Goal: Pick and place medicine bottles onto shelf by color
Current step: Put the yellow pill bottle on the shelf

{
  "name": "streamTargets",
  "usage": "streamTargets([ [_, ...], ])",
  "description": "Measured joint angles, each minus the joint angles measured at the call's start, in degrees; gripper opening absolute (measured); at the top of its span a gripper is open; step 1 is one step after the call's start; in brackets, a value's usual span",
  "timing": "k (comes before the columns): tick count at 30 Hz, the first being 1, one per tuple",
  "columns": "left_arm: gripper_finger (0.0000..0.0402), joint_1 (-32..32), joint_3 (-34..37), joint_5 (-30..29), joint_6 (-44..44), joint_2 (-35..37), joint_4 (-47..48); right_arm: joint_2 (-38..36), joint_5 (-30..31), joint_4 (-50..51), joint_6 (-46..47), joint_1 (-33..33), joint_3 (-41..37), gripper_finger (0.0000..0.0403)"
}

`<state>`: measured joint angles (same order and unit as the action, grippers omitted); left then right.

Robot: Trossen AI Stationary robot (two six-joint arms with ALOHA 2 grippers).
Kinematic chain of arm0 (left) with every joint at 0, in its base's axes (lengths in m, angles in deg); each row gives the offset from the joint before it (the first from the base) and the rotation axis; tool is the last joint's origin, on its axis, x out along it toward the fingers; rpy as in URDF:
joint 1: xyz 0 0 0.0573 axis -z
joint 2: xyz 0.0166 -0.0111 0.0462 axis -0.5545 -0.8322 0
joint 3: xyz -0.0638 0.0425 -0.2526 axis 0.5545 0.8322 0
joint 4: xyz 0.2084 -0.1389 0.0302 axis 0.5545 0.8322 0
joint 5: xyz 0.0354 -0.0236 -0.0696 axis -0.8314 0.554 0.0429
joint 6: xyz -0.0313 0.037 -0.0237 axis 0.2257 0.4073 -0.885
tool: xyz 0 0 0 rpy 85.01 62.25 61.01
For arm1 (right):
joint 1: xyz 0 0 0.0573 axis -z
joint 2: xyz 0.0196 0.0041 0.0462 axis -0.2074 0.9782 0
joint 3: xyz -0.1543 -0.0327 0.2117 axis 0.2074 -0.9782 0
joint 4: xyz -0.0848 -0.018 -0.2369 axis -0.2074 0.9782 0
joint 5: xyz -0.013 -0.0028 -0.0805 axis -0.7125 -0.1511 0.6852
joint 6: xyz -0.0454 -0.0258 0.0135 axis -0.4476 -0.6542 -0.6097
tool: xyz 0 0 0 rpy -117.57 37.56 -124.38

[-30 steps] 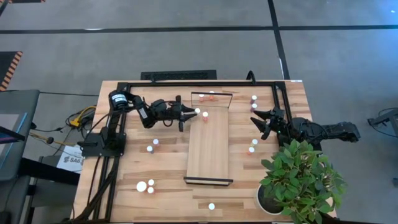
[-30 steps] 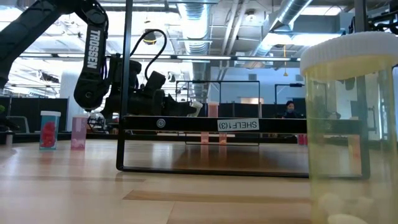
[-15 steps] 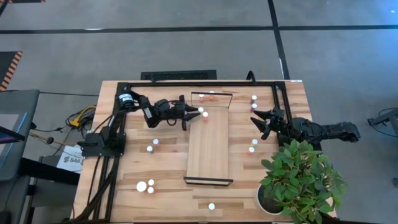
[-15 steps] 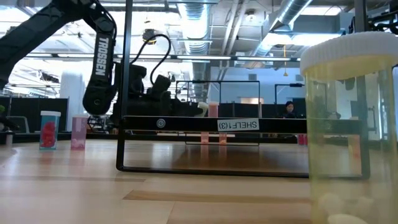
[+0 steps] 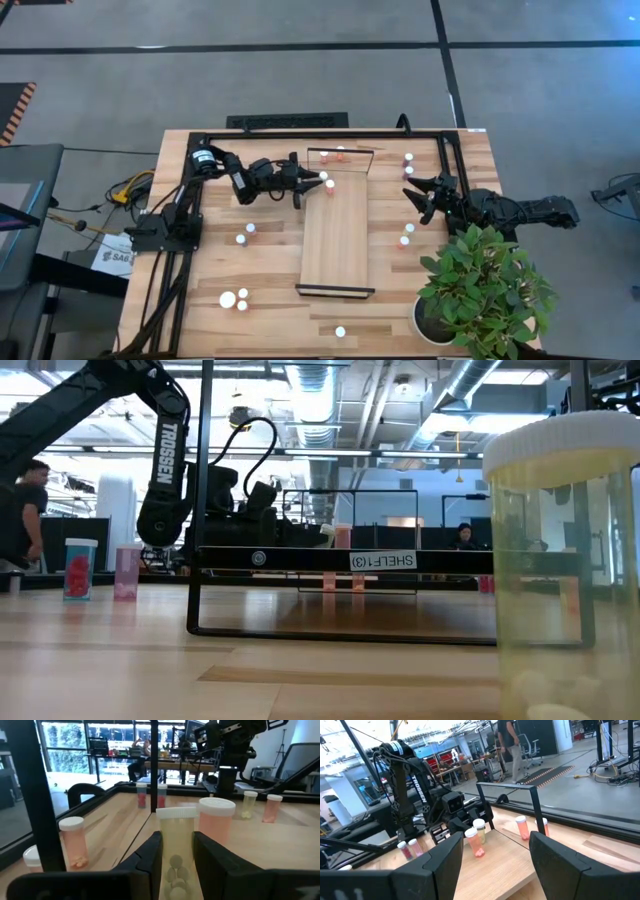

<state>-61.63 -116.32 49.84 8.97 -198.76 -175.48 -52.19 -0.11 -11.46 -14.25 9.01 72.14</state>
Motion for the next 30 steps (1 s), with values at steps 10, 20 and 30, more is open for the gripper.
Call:
streamTargets([
  [10, 0.0104, -0.06, 0.11, 0.05, -0.14, -0.09, 0.73, 0.00, 0.00, 0.01, 0.02, 0.00, -0.01, 0.0251],
  [20, 0.0105, -0.09, 0.15, 0.05, -0.84, -0.17, 0.98, 0.00, 0.00, 0.00, 0.00, 0.00, -0.01, 0.0251],
  [30, 0.0105, -1.04, 1.63, 1.20, -1.45, -0.17, 0.23, 0.00, 0.00, 0.00, 0.00, 0.00, 0.00, 0.0251],
])
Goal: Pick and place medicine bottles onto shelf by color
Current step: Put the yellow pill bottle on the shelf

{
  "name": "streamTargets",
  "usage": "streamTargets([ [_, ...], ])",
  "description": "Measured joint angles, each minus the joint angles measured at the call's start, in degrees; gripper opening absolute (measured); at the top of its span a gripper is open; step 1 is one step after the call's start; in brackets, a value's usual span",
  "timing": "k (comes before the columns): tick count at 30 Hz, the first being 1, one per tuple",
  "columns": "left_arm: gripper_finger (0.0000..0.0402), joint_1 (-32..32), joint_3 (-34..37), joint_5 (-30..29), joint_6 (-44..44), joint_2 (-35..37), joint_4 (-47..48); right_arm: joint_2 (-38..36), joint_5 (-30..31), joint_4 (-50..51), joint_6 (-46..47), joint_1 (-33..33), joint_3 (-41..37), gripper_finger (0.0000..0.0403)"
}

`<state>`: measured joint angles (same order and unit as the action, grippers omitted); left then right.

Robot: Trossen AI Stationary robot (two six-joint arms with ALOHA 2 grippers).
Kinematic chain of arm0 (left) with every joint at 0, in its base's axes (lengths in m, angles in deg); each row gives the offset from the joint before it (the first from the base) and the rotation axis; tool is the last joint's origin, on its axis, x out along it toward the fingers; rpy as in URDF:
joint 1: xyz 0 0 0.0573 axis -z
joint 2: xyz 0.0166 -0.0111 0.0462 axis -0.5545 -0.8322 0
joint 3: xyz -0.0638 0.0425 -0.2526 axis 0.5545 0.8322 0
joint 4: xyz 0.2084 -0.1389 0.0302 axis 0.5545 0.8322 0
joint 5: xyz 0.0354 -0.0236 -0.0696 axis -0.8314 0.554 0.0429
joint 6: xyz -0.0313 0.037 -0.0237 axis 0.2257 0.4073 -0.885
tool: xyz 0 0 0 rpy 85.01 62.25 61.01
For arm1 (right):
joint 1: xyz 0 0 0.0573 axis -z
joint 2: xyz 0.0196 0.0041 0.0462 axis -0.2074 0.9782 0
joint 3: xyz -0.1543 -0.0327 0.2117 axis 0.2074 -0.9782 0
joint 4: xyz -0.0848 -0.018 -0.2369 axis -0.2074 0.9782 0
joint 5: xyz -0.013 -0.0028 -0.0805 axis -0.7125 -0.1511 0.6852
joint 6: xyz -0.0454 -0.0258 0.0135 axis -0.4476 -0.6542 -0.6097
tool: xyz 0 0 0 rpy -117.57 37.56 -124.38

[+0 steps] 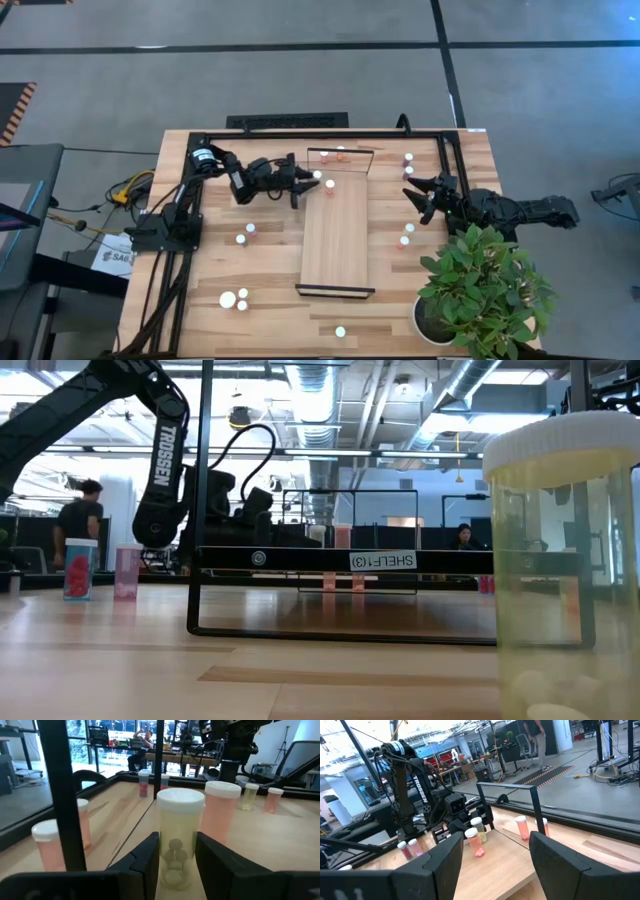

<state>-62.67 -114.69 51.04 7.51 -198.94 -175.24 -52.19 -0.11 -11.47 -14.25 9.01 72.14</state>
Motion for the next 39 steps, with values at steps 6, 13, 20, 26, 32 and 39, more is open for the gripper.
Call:
streamTargets([
  [6, 0.0105, 0.00, 1.19, 0.75, -0.83, 0.07, -0.16, 0.00, 0.00, 0.00, 0.00, 0.00, -0.02, 0.0251],
  [13, 0.0128, -0.08, 1.34, 1.37, -2.62, -0.02, 0.91, 0.00, 0.00, 0.02, 0.00, 0.00, 0.00, 0.0251],
  [20, 0.0180, -0.92, 1.32, 1.91, -3.16, -0.02, 0.51, 0.00, 0.00, 0.01, 0.00, 0.00, 0.00, 0.0251],
  [26, 0.0191, -1.87, 1.30, 3.94, -5.39, 0.91, 0.36, 0.00, 0.00, 0.01, 0.01, 0.00, 0.00, 0.0251],
  [32, 0.0191, -2.80, 1.28, 5.11, -5.05, 4.84, 0.29, 0.00, 0.00, 0.01, 0.00, 0.00, -0.01, 0.0251],
  [39, 0.0191, -3.91, 1.28, 7.53, -3.79, 7.82, 0.44, 0.00, -0.02, 0.00, 0.02, 0.00, -0.01, 0.0251],
])
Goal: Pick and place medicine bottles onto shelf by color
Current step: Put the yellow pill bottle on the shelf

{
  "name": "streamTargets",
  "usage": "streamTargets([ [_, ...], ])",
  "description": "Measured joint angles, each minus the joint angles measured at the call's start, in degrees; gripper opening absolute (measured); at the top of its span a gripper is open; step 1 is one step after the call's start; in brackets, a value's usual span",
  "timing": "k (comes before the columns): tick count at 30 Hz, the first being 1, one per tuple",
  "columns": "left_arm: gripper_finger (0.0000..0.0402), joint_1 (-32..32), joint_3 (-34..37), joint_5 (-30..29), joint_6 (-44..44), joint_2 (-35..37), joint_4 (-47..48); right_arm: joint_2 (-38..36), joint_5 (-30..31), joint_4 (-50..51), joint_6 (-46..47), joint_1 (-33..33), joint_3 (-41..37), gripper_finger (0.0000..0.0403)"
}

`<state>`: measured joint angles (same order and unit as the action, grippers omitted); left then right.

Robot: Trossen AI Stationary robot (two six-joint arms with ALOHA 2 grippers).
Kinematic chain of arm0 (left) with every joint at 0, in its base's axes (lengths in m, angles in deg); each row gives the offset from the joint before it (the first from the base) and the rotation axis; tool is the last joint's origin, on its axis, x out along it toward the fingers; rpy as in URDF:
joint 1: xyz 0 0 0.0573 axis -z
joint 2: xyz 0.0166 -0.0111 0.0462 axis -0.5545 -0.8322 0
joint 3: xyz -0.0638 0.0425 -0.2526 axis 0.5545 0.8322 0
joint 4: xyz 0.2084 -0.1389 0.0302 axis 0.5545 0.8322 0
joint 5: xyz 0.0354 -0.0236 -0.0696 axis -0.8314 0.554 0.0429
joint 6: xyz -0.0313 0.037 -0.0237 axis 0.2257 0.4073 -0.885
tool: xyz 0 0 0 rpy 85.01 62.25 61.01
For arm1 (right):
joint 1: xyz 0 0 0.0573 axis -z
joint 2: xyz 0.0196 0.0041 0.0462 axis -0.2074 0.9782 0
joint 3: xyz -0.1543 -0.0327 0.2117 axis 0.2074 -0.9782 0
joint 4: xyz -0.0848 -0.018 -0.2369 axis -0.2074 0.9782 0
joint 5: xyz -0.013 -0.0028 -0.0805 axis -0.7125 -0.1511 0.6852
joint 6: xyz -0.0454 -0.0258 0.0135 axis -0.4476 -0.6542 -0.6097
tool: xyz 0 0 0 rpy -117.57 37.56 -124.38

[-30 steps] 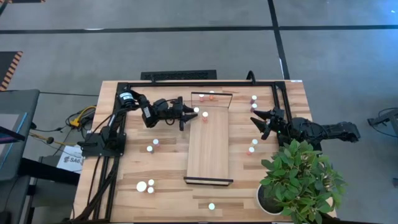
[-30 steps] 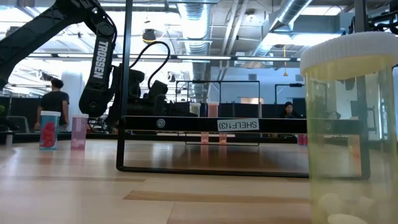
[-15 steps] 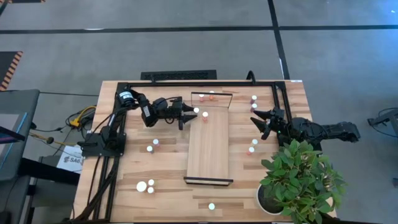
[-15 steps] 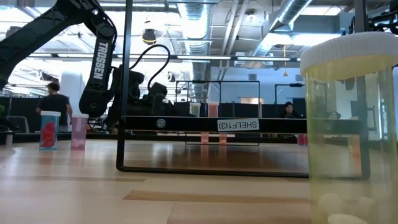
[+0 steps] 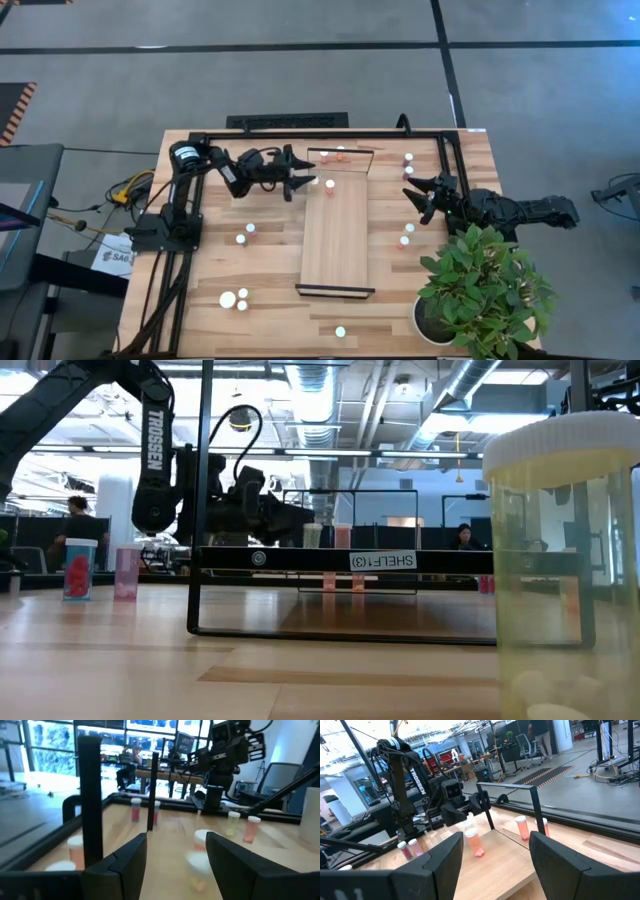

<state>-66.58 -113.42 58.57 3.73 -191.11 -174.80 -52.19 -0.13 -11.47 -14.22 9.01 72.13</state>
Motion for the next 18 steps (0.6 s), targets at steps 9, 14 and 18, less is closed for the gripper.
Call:
streamTargets([
  [9, 0.0191, -0.74, 1.77, 2.60, 0.94, 0.04, 1.51, 0.00, 0.00, 0.02, -0.02, 0.00, 0.01, 0.0251],
  [14, 0.0191, -1.23, 4.31, 1.34, 1.01, 1.28, -0.41, -0.02, 0.01, 0.00, -0.02, 0.00, 0.01, 0.0251],
  [18, 0.0191, -1.16, 5.25, 1.12, 2.41, 4.18, -0.08, -0.02, 0.03, 0.01, 0.00, 0.00, 0.01, 0.0251],
])
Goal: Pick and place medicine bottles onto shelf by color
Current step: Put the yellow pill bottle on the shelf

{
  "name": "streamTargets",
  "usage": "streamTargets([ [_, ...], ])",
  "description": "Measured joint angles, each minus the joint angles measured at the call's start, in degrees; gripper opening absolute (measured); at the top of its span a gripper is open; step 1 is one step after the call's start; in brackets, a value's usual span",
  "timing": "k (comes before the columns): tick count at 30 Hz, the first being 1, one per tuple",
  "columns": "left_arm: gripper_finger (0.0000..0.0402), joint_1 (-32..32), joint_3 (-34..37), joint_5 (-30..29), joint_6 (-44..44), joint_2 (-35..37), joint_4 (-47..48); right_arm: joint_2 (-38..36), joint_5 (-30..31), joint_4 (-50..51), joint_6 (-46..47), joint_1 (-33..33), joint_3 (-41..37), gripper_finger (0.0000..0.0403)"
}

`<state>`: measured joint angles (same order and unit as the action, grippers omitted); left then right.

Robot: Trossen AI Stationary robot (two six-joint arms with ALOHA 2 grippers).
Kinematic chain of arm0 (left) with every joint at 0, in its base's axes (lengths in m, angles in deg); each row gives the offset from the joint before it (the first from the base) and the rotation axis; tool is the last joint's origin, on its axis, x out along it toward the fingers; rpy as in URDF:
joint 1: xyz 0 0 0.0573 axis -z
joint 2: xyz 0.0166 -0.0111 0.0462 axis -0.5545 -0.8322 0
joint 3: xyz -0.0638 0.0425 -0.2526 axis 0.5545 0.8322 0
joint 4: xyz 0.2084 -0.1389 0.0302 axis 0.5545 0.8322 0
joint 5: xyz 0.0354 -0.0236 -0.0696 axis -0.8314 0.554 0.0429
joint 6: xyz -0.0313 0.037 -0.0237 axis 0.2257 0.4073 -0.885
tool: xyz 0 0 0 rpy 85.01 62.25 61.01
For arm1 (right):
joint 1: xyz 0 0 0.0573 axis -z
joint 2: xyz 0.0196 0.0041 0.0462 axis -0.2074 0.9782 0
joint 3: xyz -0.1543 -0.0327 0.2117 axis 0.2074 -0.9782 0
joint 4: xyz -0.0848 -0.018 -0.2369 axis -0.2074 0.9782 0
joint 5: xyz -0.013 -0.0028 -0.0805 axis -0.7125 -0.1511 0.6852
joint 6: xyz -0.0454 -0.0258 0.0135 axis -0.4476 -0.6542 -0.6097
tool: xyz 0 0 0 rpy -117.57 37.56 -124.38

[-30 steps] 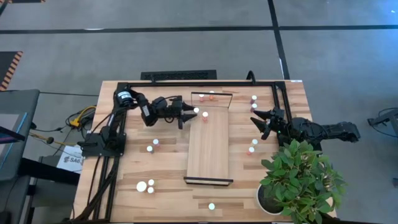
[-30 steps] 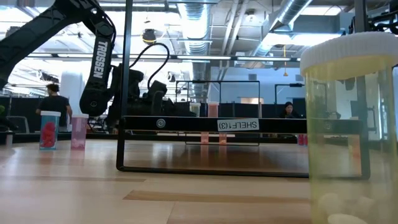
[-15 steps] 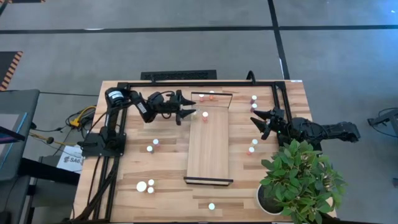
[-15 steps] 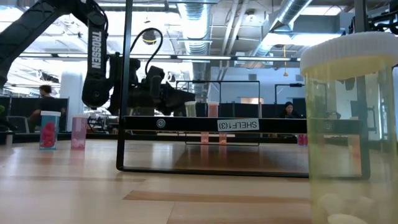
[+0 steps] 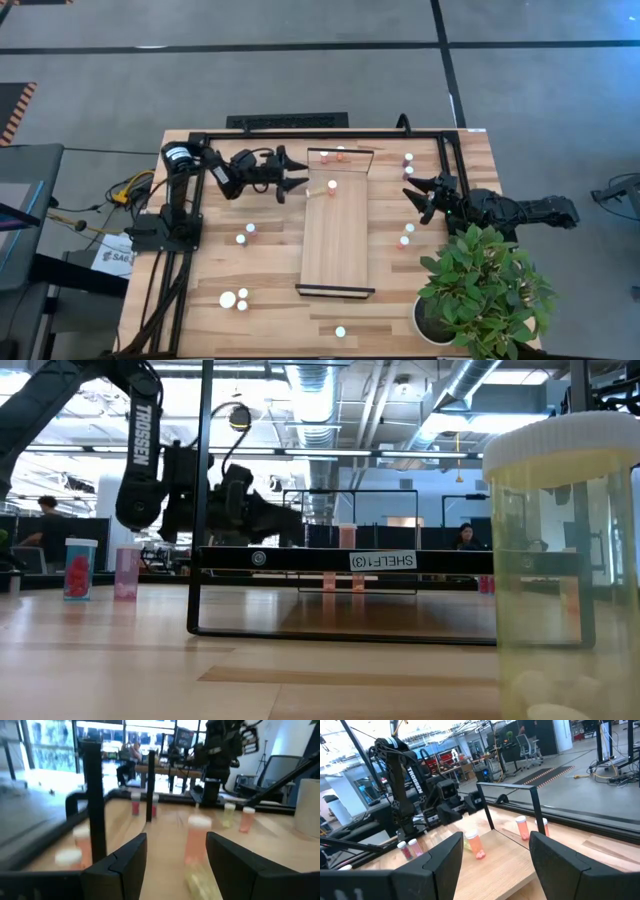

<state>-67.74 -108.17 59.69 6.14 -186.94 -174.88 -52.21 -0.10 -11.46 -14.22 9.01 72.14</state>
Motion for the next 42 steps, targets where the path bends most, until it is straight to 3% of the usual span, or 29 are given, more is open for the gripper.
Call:
streamTargets([
  [7, 0.0191, 0.10, 1.72, -1.17, 0.75, 6.75, 0.15, 0.02, -0.01, -0.01, 0.00, 0.00, 0.00, 0.0251],
  [11, 0.0191, 2.28, 2.89, -1.21, 1.32, 9.68, 7.17, 0.00, -0.01, -0.01, -0.02, 0.00, 0.00, 0.0251],
  [18, 0.0191, 5.83, 2.88, -4.28, 2.11, 9.99, 15.65, 0.00, -0.01, 0.01, 0.00, 0.00, -0.01, 0.0251],
  [24, 0.0191, 7.71, 2.86, -7.76, 9.78, 10.03, 25.14, 0.00, -0.01, 0.01, 0.00, 0.00, -0.02, 0.0251],
  [30, 0.0191, 8.67, 2.82, -11.41, 13.20, 10.03, 27.17, 0.01, -0.01, 0.01, 0.00, 0.00, 0.00, 0.0251],
  [42, 0.0191, 9.05, 2.60, -13.03, 13.93, 9.53, 29.52, 0.02, -0.03, 0.01, 0.00, 0.00, 0.00, 0.0251],
])
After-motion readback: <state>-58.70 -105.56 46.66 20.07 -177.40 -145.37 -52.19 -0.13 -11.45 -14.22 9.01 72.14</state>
